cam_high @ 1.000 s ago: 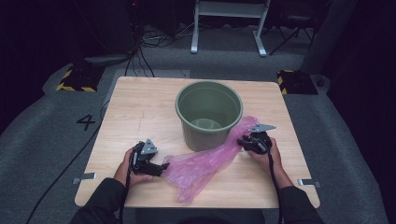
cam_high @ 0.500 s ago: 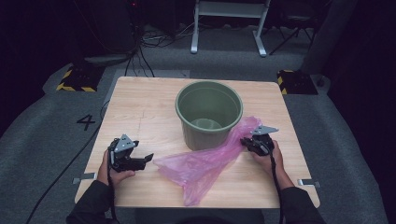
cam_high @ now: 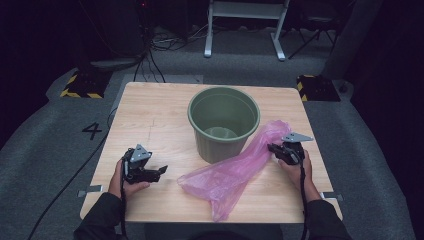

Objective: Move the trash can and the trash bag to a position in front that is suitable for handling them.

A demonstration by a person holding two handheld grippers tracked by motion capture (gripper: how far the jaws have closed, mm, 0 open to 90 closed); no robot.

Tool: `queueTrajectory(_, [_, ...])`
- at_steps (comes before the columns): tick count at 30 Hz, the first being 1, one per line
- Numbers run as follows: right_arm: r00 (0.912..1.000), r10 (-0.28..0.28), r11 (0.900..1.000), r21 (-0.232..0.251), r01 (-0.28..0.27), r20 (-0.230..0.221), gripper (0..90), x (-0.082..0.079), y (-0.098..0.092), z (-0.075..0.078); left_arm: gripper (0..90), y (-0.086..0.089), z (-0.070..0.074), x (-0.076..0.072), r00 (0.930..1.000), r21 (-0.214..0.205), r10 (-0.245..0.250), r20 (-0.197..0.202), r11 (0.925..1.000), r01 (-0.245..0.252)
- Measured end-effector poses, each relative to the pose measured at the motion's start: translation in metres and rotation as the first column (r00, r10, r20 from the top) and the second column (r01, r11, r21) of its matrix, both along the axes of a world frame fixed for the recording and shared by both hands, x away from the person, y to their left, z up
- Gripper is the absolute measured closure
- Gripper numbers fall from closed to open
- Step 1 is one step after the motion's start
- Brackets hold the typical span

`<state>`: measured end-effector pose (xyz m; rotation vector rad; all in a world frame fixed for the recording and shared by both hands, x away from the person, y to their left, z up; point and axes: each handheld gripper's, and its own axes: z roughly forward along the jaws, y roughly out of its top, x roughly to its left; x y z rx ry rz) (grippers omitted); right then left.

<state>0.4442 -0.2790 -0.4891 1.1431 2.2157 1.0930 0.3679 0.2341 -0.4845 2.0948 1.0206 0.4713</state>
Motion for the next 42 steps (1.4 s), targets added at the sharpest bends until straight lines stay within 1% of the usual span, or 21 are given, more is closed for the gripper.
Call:
queueTrajectory(1, [1.0000,-0.003,1.0000,0.002,0.003,-0.001,87.0,0.000,-0.001,0.000,20.0,0.001,-0.003,0.002,0.9999,0.013,0.001,-0.017,0.9999,-0.001])
queueTrajectory(3, [1.0000,-0.005,1.0000,0.002,0.005,0.002,87.0,0.000,-0.002,0.000,20.0,0.001,-0.008,0.005,0.9993,0.008,0.000,-0.037,1.0000,0.000])
queueTrajectory(6, [0.9999,-0.005,1.0000,0.005,0.005,0.009,87.0,-0.001,-0.003,0.001,19.9,0.002,-0.012,0.007,0.9991,0.036,0.006,-0.041,0.9993,-0.005])
queueTrajectory(8, [0.9999,-0.003,0.9999,0.013,0.003,0.011,87.1,-0.001,-0.003,0.002,19.7,0.004,-0.014,0.008,0.9988,0.040,0.017,-0.047,0.9991,-0.015])
queueTrajectory(10, [0.9999,-0.004,1.0000,0.006,0.004,0.016,87.1,-0.002,-0.003,0.003,19.6,0.005,-0.017,0.010,0.9973,0.040,0.032,-0.066,0.9988,-0.029])
queueTrajectory(12, [0.9998,-0.002,0.9999,0.012,0.002,0.018,87.1,-0.002,-0.002,0.004,18.1,0.005,-0.018,0.010,0.9976,0.036,0.028,-0.063,0.9990,-0.026])
queueTrajectory(15, [0.9995,-0.002,1.0000,0.009,0.002,0.032,87.1,-0.004,-0.002,0.006,16.6,0.005,-0.019,0.010,0.9983,0.033,0.027,-0.052,0.9991,-0.025])
queueTrajectory(21, [0.9977,-0.009,0.9993,0.036,0.007,0.067,87.1,-0.010,-0.006,0.016,15.0,0.004,-0.019,0.012,0.9981,0.037,0.025,-0.056,0.9991,-0.023])
queueTrajectory(29, [0.9926,-0.008,0.9987,0.050,0.002,0.121,87.3,-0.015,-0.007,0.030,15.0,0.004,-0.019,0.012,0.9982,0.034,0.026,-0.054,0.9991,-0.024])
queueTrajectory(36, [0.9909,-0.004,0.9984,0.057,-0.003,0.135,87.3,-0.015,-0.004,0.033,15.0,0.004,-0.019,0.012,0.9981,0.036,0.028,-0.055,0.9990,-0.026])
queueTrajectory(38, [0.9900,-0.002,0.9978,0.066,-0.007,0.141,87.4,-0.016,-0.004,0.034,15.0,0.003,-0.019,0.012,0.9981,0.037,0.028,-0.055,0.9990,-0.026])
queueTrajectory(42, [0.9868,0.002,0.9974,0.071,-0.014,0.162,87.4,-0.017,-0.002,0.040,15.1,0.003,-0.019,0.012,0.9981,0.039,0.029,-0.054,0.9989,-0.027])
